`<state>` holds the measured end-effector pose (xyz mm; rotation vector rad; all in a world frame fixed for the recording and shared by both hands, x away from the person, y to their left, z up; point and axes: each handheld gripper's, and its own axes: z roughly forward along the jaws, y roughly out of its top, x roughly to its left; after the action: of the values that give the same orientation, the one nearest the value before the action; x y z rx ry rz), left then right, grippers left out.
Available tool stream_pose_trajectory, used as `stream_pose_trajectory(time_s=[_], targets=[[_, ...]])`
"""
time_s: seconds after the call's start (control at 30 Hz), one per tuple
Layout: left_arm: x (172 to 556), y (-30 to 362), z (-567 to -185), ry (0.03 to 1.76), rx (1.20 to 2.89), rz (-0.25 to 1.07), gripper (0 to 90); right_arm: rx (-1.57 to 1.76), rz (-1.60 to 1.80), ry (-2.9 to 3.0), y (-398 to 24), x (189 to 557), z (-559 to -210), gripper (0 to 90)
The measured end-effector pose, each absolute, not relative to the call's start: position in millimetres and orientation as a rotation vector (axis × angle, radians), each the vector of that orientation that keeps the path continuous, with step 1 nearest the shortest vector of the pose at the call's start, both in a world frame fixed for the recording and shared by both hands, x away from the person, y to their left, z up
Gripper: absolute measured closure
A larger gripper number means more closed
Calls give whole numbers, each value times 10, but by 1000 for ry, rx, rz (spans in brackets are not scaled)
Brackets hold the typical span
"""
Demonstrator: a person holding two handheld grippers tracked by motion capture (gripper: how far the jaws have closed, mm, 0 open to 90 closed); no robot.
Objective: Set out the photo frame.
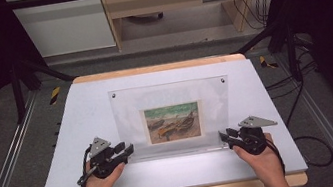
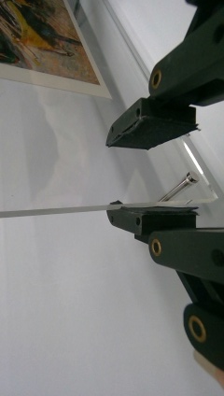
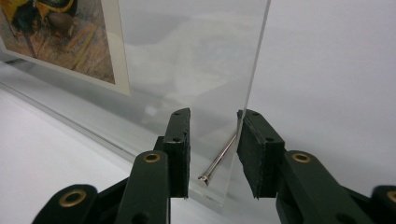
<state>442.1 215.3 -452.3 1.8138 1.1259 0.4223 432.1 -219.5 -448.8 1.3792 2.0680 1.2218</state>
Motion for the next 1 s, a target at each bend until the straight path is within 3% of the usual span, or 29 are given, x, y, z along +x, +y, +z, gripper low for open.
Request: stream_pose_trajectory(time_s=[1.0], targets=[[4363, 2140, -4521, 1118, 1863, 421, 592, 1349, 1184, 2089, -2185, 4252, -4510, 655]])
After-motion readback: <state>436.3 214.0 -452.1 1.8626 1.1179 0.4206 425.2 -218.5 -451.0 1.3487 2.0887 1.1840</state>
